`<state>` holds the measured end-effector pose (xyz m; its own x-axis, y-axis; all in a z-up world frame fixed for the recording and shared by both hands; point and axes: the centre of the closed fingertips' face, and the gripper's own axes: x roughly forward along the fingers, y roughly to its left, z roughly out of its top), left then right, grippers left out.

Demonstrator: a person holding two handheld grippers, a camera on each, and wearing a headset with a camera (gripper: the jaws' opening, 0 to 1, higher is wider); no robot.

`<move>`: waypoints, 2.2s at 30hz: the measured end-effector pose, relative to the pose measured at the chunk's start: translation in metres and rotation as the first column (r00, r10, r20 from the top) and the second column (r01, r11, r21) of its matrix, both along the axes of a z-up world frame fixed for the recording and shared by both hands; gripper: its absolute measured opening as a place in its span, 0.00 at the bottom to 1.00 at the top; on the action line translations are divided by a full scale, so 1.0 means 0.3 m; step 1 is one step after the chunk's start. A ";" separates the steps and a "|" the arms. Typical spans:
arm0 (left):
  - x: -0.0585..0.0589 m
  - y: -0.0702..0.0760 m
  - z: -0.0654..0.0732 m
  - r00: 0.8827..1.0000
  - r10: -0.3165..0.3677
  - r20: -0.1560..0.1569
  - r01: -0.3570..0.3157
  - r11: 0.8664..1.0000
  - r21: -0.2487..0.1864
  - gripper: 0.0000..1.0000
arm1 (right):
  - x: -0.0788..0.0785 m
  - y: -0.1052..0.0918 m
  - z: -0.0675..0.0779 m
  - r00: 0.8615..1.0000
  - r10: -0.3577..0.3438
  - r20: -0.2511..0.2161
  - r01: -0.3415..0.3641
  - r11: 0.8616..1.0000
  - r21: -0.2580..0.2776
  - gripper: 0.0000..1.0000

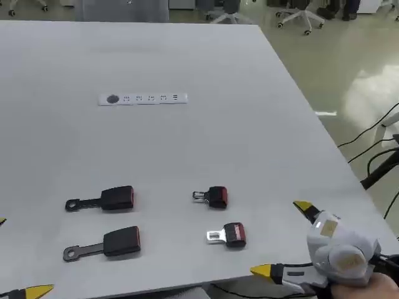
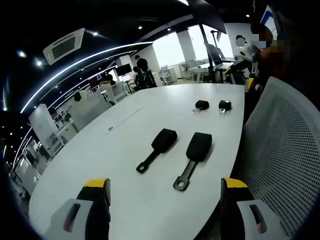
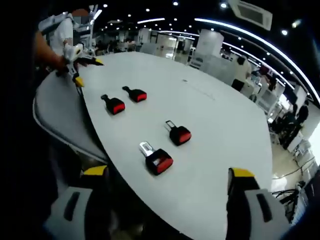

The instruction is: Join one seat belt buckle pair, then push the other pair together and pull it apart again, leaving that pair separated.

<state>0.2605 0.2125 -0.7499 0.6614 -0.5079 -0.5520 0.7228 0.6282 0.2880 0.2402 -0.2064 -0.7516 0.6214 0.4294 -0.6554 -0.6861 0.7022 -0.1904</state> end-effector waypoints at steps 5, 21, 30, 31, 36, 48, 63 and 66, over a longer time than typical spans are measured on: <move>0.000 0.001 -0.003 1.000 0.000 -0.004 0.000 1.000 0.004 0.92 | 0.021 -0.021 -0.001 1.000 -0.024 0.003 0.024 1.000 0.001 0.98; 0.000 0.010 -0.025 1.000 0.000 -0.030 0.001 1.000 0.009 0.92 | 0.062 0.016 -0.036 0.999 -0.031 -0.010 0.031 0.999 0.014 0.98; 0.001 0.018 -0.049 0.998 0.012 -0.061 -0.010 0.999 0.032 0.92 | 0.091 0.040 -0.055 0.999 0.010 -0.032 -0.009 1.000 0.022 0.99; 0.002 0.020 -0.051 0.998 0.014 -0.063 -0.012 0.999 0.036 0.92 | 0.092 0.041 -0.057 0.999 0.013 -0.032 -0.012 1.000 0.024 1.00; 0.007 0.016 -0.045 0.996 0.038 -0.079 -0.038 0.999 -0.007 0.92 | 0.088 0.042 -0.075 0.998 0.033 -0.047 -0.032 0.999 0.031 1.00; 0.017 0.034 -0.065 0.995 0.065 -0.081 -0.063 0.998 0.027 0.97 | 0.088 0.031 -0.052 0.996 0.071 -0.047 -0.069 0.996 0.048 1.00; 0.017 0.047 -0.076 0.993 0.079 -0.082 -0.074 0.995 0.072 0.95 | 0.029 0.019 -0.057 0.998 0.044 -0.045 -0.040 0.997 0.072 1.00; 0.017 0.051 -0.068 0.993 0.089 -0.072 -0.085 0.994 0.062 0.94 | 0.020 0.011 -0.046 0.999 0.039 -0.032 -0.037 0.997 0.070 0.99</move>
